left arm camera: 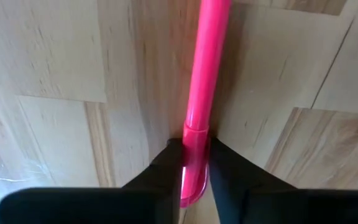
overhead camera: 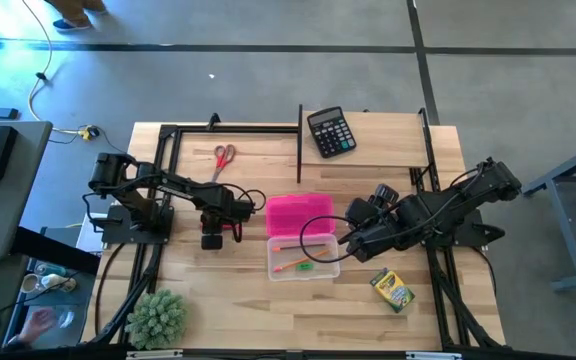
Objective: Pack school essentials
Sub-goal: Put the pink pen into the transparent box
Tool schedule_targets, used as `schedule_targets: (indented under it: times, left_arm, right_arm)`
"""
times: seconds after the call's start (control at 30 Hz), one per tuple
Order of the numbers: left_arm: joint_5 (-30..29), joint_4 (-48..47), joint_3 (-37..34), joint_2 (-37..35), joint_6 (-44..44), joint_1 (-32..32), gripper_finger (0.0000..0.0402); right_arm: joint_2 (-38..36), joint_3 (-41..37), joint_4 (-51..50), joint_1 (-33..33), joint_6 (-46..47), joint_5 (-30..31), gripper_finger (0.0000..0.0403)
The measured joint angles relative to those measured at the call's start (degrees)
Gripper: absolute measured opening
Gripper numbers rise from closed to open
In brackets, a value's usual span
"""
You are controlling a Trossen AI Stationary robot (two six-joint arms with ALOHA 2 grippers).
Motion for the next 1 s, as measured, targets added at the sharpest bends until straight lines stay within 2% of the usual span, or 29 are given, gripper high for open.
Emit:
schedule_targets:
  times: [0.13, 0.57, 0.83, 1.0]
  left_arm:
    - [0.1, 0.1, 0.0, 0.0, -0.1, 0.0, 0.0040]
    - [2.1, 0.8, -0.4, -2.7, 0.0, 0.0, 0.0038]
    - [8.0, 2.2, -0.3, -6.3, -0.6, -0.4, 0.0038]
    - [8.6, 2.5, -0.1, -9.0, -1.2, -1.7, 0.0038]
  right_arm:
    - [0.0, 0.0, 0.0, 0.0, 0.0, -0.1, 0.0241]
    - [0.0, 0.0, 0.0, 0.0, 0.0, -0.4, 0.0241]
    - [0.0, 0.0, 0.0, 0.0, 0.0, -0.4, 0.0241]
    - [0.0, 0.0, 0.0, 0.0, 0.0, -0.4, 0.0241]
